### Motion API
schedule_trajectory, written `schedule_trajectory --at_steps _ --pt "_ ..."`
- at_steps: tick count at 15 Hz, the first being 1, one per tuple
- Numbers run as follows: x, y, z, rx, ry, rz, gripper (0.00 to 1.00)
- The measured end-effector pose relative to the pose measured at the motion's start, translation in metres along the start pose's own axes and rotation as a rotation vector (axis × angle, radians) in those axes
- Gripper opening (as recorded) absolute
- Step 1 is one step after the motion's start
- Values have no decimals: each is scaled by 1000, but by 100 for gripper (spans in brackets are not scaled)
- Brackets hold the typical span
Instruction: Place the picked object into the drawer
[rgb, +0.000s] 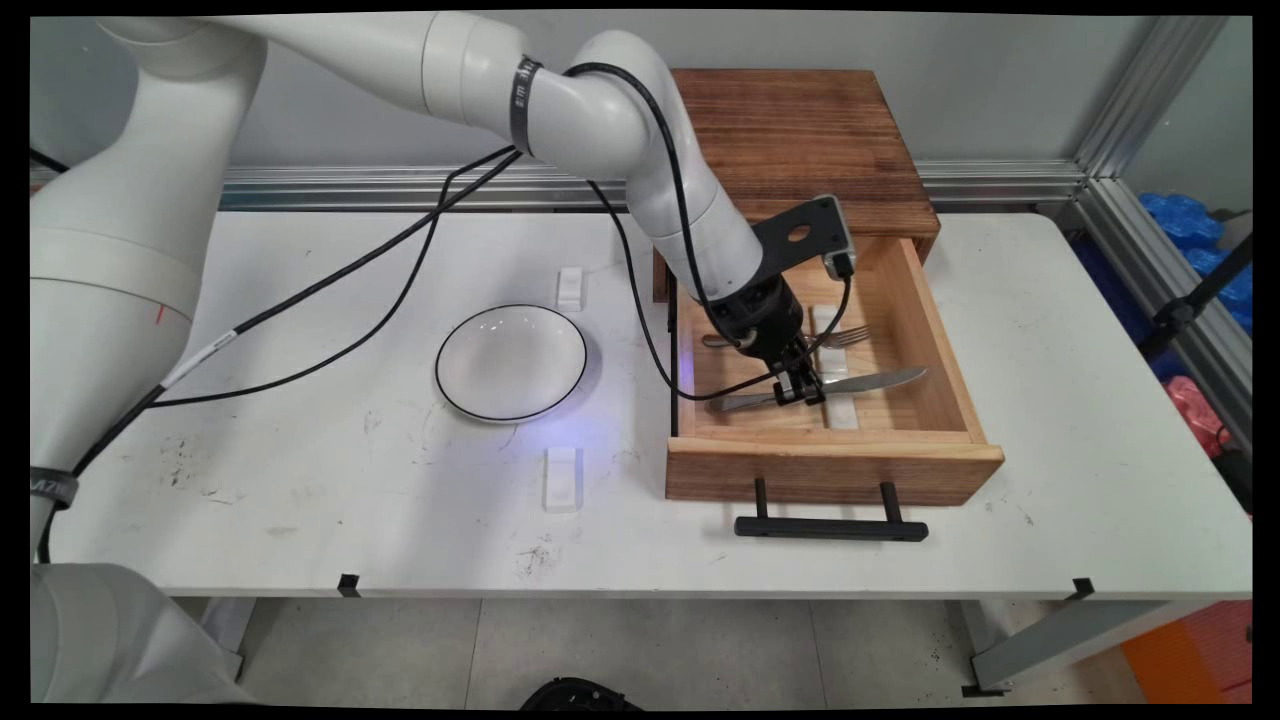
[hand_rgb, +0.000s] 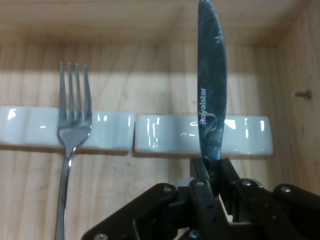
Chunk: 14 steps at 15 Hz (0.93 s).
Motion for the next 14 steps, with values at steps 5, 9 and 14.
schedule_trajectory --at_steps 5,9,14 --pt "-2 -1 3 0 -2 -5 0" --pt "-5 -1 5 -6 -7 -2 0" --pt "-8 0 7 -14 -10 3 0"
